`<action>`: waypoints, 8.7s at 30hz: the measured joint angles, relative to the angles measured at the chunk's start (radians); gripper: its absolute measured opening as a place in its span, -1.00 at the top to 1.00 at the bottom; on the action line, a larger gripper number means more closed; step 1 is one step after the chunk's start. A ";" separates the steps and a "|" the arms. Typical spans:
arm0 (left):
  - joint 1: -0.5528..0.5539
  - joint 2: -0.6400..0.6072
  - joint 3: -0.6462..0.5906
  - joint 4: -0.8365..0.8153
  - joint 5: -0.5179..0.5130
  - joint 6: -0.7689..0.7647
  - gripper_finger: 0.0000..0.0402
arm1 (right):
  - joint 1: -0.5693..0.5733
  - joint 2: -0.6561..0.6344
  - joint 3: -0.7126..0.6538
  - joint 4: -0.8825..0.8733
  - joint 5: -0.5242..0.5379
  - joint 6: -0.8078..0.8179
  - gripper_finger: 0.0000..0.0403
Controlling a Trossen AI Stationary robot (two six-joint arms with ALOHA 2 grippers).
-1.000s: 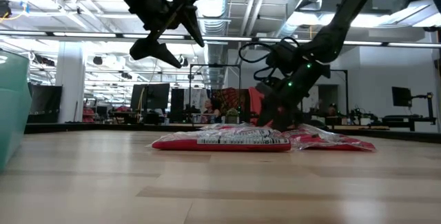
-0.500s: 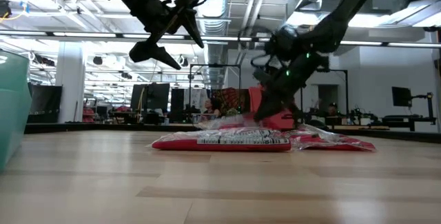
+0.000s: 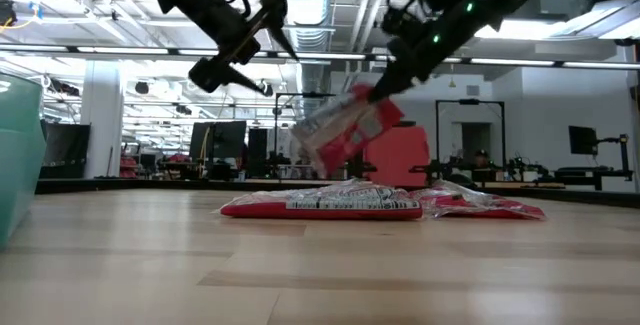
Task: Sort popcorn bags into baskets
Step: Put the red popcorn bag into the green bin
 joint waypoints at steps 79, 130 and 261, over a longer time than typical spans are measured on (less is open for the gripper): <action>0.014 0.258 -0.001 0.673 -0.229 -0.431 0.94 | 0.356 -0.080 0.001 0.143 0.362 -0.369 0.28; -0.857 -0.396 0.000 -0.648 -0.236 0.066 0.95 | 0.424 -0.339 0.003 -0.628 0.365 0.330 0.06; -0.580 -0.246 0.000 -0.583 -0.494 0.016 -0.07 | -0.056 0.185 -0.190 -0.375 -0.388 0.075 -0.41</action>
